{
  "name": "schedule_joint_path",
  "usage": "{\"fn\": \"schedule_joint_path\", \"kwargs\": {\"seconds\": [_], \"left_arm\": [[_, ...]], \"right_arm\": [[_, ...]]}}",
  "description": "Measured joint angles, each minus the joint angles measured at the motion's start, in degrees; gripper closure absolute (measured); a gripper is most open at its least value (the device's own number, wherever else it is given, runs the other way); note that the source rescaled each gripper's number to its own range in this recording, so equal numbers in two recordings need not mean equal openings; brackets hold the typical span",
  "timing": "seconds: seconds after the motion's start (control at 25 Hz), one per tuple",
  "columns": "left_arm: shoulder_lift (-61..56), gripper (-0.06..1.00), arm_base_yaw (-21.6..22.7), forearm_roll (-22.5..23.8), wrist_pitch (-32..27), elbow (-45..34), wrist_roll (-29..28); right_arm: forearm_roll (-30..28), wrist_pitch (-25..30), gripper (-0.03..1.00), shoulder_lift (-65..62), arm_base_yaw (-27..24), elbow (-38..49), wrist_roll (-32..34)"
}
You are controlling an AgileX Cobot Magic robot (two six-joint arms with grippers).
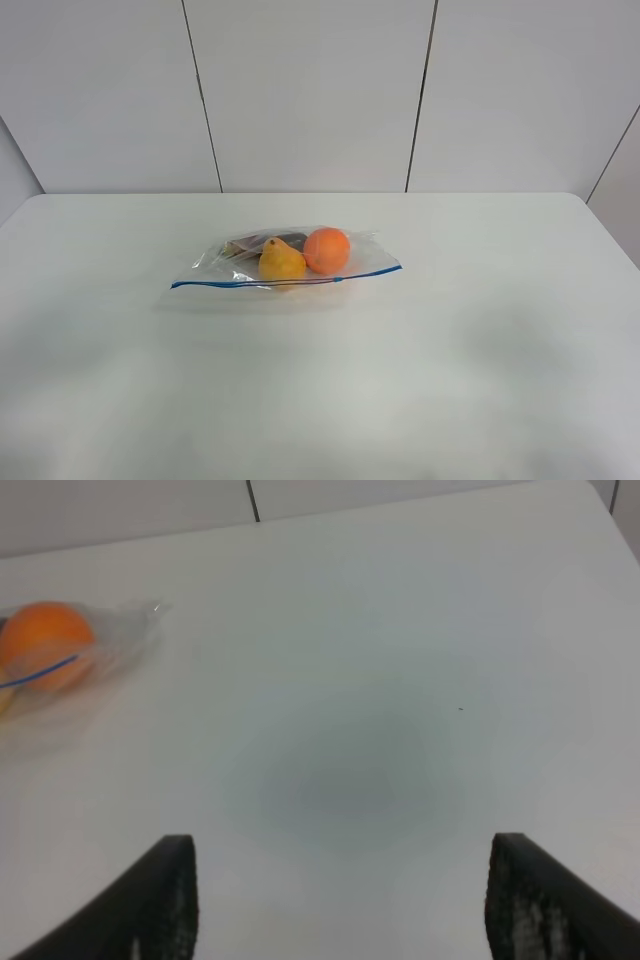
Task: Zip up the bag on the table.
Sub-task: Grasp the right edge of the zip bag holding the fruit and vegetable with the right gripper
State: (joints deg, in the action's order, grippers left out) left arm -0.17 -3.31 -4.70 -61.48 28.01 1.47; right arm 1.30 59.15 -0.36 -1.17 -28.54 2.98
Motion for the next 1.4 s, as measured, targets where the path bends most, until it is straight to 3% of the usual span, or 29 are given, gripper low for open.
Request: {"fn": "schedule_joint_path", "kwargs": {"seconds": [1.2,1.4], "left_arm": [[0.00,-0.06,0.00,0.00,0.16,0.00,0.00],[0.00,-0.06,0.00,0.00,0.16,0.00,0.00]], "right_arm": [[0.73,-0.06,0.14,0.00,0.00,0.00,0.00],[1.32,-2.80,0.14,0.09,0.00,-0.64,0.17]]}}
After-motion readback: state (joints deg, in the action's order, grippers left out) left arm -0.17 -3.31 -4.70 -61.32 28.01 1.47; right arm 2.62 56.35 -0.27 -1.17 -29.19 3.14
